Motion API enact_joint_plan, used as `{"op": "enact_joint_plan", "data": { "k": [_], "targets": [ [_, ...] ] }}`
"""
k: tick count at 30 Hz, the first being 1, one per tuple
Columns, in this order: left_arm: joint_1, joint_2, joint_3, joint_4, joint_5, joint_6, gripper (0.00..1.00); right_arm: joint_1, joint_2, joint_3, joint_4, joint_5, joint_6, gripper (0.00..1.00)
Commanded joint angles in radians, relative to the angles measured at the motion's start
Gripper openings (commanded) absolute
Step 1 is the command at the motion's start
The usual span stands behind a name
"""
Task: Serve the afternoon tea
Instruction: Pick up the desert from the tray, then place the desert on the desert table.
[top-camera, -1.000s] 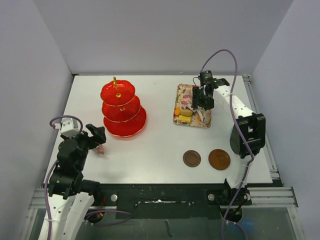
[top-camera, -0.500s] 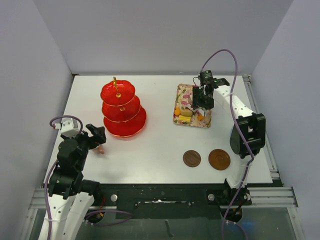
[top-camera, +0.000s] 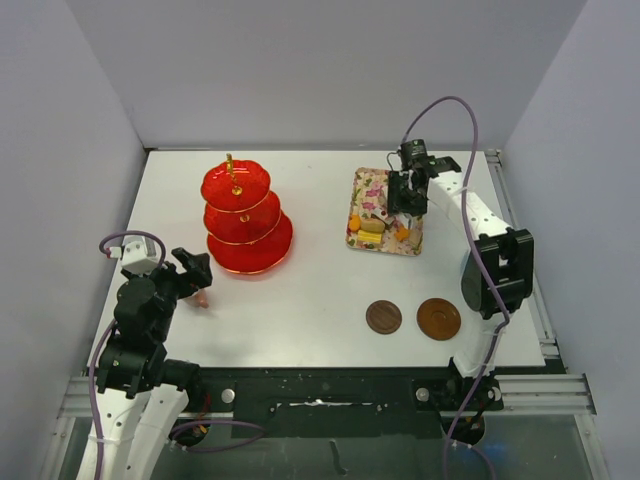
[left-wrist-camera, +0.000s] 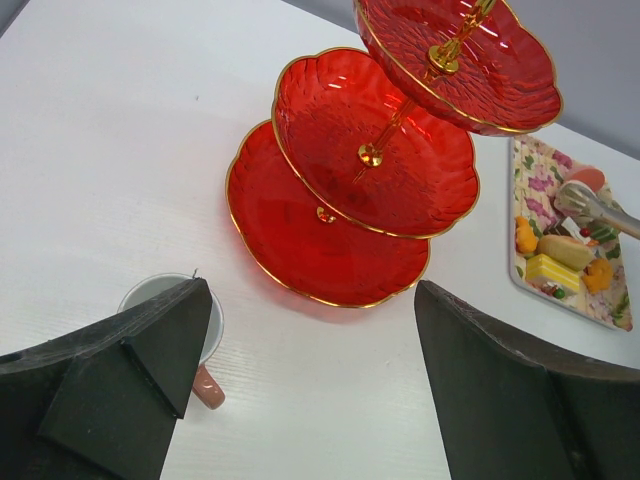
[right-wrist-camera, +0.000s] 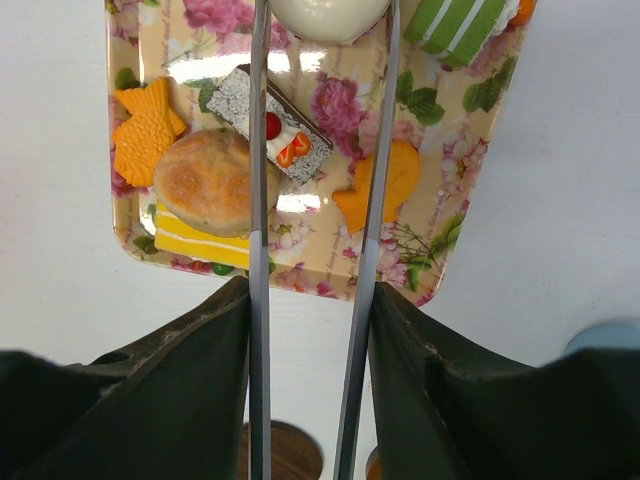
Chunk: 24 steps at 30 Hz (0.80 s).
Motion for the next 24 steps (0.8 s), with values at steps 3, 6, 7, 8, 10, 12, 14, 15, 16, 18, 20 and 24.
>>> {"op": "enact_joint_plan", "data": {
  "k": [3,6,7,8,10,12,14,15,16,18,20,24],
  "targets": [
    [-0.001,-0.001,0.005,0.065,0.009,0.000,0.82,0.003,-0.145,-0.007,0.084,0.027,0.007,0.26],
    [0.000,-0.001,0.005,0.065,0.008,0.000,0.81,0.004,-0.166,-0.010,0.083,0.024,0.010,0.26],
    [-0.001,-0.001,0.005,0.065,0.009,0.000,0.81,0.005,-0.168,-0.007,0.077,0.020,0.011,0.26],
    [0.000,-0.001,0.005,0.065,0.009,0.000,0.82,0.006,-0.176,-0.009,0.076,0.012,0.013,0.25],
    [0.000,-0.001,0.005,0.065,0.009,0.000,0.81,0.012,-0.192,-0.020,0.083,-0.003,0.017,0.26],
    [0.001,0.000,0.005,0.065,0.008,0.000,0.81,0.023,-0.207,-0.025,0.088,-0.017,0.022,0.26],
    [0.000,0.000,0.005,0.064,0.007,0.000,0.82,0.035,-0.224,-0.032,0.090,-0.035,0.027,0.26],
    [0.000,0.000,0.005,0.064,0.008,0.000,0.82,0.044,-0.233,-0.038,0.094,-0.045,0.033,0.26],
    [0.000,0.000,0.005,0.064,0.007,0.001,0.81,0.052,-0.241,-0.049,0.098,-0.052,0.038,0.26],
    [0.001,0.000,0.005,0.064,0.006,0.000,0.82,0.079,-0.254,-0.064,0.108,-0.058,0.048,0.26],
    [0.001,0.002,0.005,0.063,0.005,0.000,0.82,0.112,-0.268,-0.077,0.111,-0.058,0.058,0.26],
    [0.003,0.002,0.007,0.060,0.000,0.000,0.82,0.186,-0.306,-0.127,0.135,-0.058,0.095,0.26]
  ]
}}
